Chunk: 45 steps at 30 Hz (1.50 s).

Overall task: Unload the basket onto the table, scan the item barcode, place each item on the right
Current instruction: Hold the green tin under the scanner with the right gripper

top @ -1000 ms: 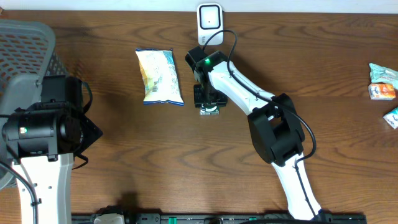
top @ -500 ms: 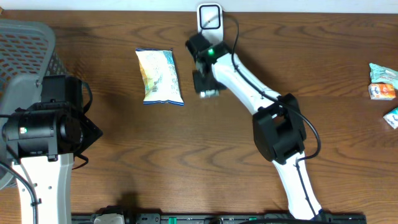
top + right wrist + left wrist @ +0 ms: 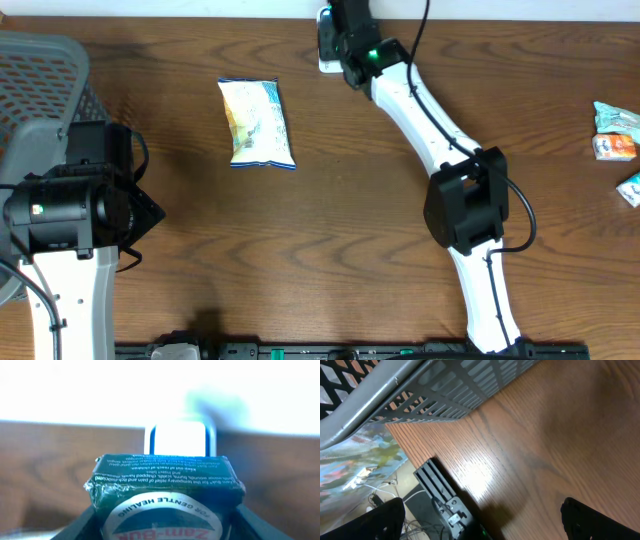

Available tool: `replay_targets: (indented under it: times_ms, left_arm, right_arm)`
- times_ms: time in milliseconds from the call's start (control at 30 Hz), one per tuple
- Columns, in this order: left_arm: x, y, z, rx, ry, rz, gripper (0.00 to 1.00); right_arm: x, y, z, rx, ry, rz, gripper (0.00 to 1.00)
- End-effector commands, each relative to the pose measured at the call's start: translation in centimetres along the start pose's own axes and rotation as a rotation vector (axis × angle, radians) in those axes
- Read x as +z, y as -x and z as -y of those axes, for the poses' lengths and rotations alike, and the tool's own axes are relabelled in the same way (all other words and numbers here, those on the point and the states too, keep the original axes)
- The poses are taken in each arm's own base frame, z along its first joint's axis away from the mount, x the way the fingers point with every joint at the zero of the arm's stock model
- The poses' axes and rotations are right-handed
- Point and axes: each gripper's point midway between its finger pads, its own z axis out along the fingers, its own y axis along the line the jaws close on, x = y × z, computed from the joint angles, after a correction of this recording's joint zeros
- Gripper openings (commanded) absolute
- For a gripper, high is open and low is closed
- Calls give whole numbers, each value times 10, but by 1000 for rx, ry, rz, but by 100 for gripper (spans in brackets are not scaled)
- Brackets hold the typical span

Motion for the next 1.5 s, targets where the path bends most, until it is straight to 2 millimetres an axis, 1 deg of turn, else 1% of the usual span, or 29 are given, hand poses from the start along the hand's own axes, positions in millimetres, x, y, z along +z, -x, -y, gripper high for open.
replay_targets:
  times_ms: [0, 100, 233, 300, 367, 467, 600, 867, 967, 1100, 1233, 1333, 1400, 1467]
  left_arm:
    - [-1, -1, -2, -16, 4, 0, 97]
    - [-1, -1, -2, -16, 4, 0, 98]
    - [-1, -1, -2, -16, 4, 0, 98]
    - [-1, -1, -2, -16, 4, 0, 98]
    - [-1, -1, -2, -16, 4, 0, 98]
    - [-1, -1, -2, -16, 5, 0, 98]
    - [-1, -1, -2, -16, 5, 0, 98]
    - [-1, -1, -2, -16, 5, 0, 97]
    - [-1, -1, -2, -16, 4, 0, 97]
    - [-1, -1, -2, -16, 4, 0, 98]
    - [-1, -1, -2, -16, 4, 0, 98]
    - [-1, -1, -2, -16, 5, 0, 98]
    - [-1, -1, -2, -16, 5, 0, 98]
    - [-1, -1, -2, -16, 4, 0, 98]
  right_arm:
    - [5, 21, 4, -46, -6, 86, 50]
    - [9, 35, 2, -69, 5, 160, 53]
    - [15, 45, 0, -96, 13, 226, 53]
    - [18, 48, -1, -120, 14, 250, 52]
    - [24, 47, 0, -152, 4, 268, 52]
    - [33, 43, 8, -171, -44, 285, 53]
    - [46, 33, 10, -174, -52, 284, 53]
    - [47, 33, 11, -190, -57, 287, 52]
    - [47, 33, 16, -187, -84, 285, 51]
    - [40, 38, 28, -176, -167, 293, 50]
    - [28, 43, 34, -168, -179, 262, 51]
    - [12, 53, 46, -139, -193, 242, 50]
    - [-2, 62, 56, -114, -206, 228, 50]
    - [-20, 71, 73, -82, -228, 208, 50]
